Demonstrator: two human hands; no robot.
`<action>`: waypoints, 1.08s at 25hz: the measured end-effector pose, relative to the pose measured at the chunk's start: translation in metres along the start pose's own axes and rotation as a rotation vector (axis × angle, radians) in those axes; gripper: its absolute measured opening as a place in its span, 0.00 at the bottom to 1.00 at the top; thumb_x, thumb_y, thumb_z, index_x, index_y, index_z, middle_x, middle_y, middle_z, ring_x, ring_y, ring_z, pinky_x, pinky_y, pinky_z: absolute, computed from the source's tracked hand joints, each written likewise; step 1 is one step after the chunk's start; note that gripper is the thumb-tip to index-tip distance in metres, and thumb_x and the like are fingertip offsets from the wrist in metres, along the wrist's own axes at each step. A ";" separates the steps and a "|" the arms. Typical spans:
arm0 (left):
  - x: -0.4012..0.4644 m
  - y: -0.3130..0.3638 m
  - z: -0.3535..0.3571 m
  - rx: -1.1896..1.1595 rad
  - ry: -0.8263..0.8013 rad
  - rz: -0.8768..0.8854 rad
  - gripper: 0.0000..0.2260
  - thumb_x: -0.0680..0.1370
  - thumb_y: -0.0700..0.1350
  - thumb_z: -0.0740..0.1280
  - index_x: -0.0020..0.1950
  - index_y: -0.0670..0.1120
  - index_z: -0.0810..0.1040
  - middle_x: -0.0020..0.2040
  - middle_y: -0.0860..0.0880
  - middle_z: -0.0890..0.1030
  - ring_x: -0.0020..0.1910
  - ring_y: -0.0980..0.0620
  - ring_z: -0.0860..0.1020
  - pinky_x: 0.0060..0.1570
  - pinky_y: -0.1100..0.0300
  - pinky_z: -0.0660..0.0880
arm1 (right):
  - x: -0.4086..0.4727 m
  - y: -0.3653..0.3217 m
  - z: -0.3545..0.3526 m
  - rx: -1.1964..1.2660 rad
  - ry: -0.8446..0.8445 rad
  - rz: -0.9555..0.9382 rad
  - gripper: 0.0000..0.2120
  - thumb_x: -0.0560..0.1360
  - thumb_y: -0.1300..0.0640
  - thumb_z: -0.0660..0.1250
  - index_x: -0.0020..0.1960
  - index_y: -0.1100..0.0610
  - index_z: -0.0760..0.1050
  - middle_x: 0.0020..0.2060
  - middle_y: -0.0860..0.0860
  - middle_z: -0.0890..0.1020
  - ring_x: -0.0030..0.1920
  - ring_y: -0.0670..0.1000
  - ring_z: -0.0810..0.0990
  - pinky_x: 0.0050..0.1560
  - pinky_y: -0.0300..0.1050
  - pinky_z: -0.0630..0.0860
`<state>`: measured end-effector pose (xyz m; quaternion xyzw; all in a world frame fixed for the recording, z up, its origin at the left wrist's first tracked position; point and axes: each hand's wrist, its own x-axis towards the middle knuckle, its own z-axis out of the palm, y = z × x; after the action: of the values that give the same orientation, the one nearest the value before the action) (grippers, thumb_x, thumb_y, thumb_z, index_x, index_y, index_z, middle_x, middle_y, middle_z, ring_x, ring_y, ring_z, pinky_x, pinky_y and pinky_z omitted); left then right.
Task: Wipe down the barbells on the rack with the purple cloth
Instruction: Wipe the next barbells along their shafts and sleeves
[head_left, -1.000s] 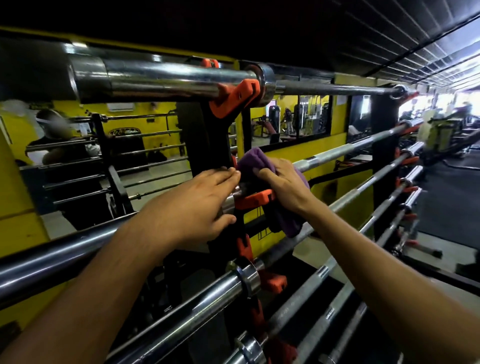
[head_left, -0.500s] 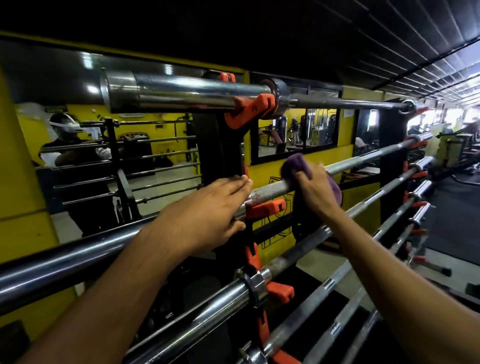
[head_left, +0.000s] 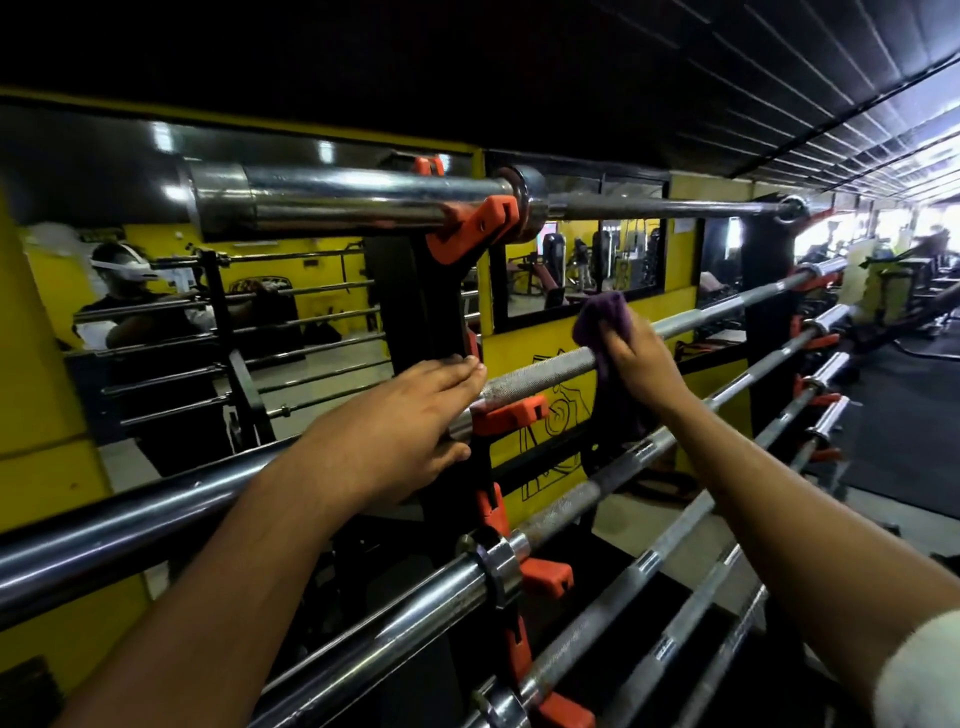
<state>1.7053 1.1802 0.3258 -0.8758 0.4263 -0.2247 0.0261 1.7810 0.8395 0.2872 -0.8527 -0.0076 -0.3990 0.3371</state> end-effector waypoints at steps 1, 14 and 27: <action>0.000 -0.001 0.000 -0.002 -0.001 -0.002 0.36 0.82 0.56 0.61 0.82 0.55 0.42 0.82 0.57 0.45 0.79 0.59 0.44 0.74 0.64 0.46 | -0.003 -0.002 -0.001 0.037 0.018 0.056 0.19 0.83 0.38 0.54 0.58 0.52 0.74 0.51 0.55 0.80 0.53 0.58 0.79 0.53 0.62 0.78; 0.011 0.042 0.009 -0.079 0.178 0.065 0.36 0.77 0.68 0.51 0.81 0.58 0.43 0.81 0.57 0.46 0.79 0.60 0.45 0.79 0.50 0.41 | -0.122 -0.077 -0.038 0.879 -0.315 0.067 0.11 0.80 0.54 0.65 0.60 0.56 0.79 0.51 0.52 0.84 0.52 0.49 0.82 0.54 0.44 0.79; 0.100 0.166 0.112 -0.571 0.039 -0.029 0.07 0.80 0.55 0.63 0.51 0.52 0.72 0.50 0.50 0.81 0.52 0.45 0.79 0.49 0.49 0.76 | -0.232 0.079 -0.087 0.413 0.293 0.504 0.04 0.80 0.58 0.68 0.52 0.49 0.79 0.49 0.51 0.84 0.53 0.52 0.83 0.57 0.51 0.78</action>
<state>1.6836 0.9831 0.2227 -0.8492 0.4603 -0.1127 -0.2329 1.5867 0.7877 0.1229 -0.6753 0.1707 -0.4116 0.5877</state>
